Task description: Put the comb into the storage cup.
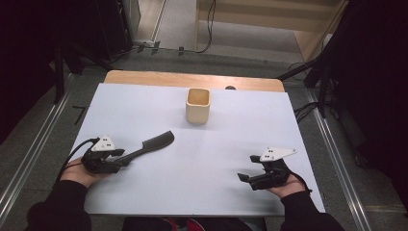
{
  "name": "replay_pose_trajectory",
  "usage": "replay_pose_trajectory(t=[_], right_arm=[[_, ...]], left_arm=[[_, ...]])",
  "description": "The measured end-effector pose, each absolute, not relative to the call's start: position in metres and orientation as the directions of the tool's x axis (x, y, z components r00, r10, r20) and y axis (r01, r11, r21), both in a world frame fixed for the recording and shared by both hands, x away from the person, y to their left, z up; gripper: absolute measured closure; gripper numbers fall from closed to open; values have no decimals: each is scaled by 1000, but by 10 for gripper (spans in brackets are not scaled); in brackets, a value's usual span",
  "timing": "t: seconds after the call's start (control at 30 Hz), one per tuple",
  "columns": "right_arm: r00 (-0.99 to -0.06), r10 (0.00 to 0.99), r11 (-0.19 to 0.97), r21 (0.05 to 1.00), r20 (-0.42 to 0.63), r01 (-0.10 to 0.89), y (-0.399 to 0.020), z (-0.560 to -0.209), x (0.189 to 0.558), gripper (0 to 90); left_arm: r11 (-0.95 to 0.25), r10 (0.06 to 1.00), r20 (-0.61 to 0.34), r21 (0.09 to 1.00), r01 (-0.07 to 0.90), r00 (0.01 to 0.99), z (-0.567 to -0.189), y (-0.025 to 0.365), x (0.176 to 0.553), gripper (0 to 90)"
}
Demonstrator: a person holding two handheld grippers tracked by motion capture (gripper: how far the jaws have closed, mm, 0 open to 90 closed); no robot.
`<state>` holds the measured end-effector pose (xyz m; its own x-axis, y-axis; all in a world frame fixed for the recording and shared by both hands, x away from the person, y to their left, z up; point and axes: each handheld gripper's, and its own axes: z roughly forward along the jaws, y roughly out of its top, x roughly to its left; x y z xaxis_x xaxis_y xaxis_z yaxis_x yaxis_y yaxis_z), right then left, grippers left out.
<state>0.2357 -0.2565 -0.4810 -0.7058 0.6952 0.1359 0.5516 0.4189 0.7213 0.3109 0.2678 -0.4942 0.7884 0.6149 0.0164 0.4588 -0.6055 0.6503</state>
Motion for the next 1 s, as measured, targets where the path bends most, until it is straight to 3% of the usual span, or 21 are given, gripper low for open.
replay_pose_trajectory(t=[0.43, 1.0], right_arm=[[-708, 693, 421, 719, 139, 553, -256, -481, 236, 148], [-708, 693, 421, 719, 138, 553, -256, -481, 236, 148]], left_arm=[[-604, 597, 1, 659, 448, 802, -495, 267, 309, 718], [-557, 612, -88, 657, 508, 786, -493, 272, 315, 728]])
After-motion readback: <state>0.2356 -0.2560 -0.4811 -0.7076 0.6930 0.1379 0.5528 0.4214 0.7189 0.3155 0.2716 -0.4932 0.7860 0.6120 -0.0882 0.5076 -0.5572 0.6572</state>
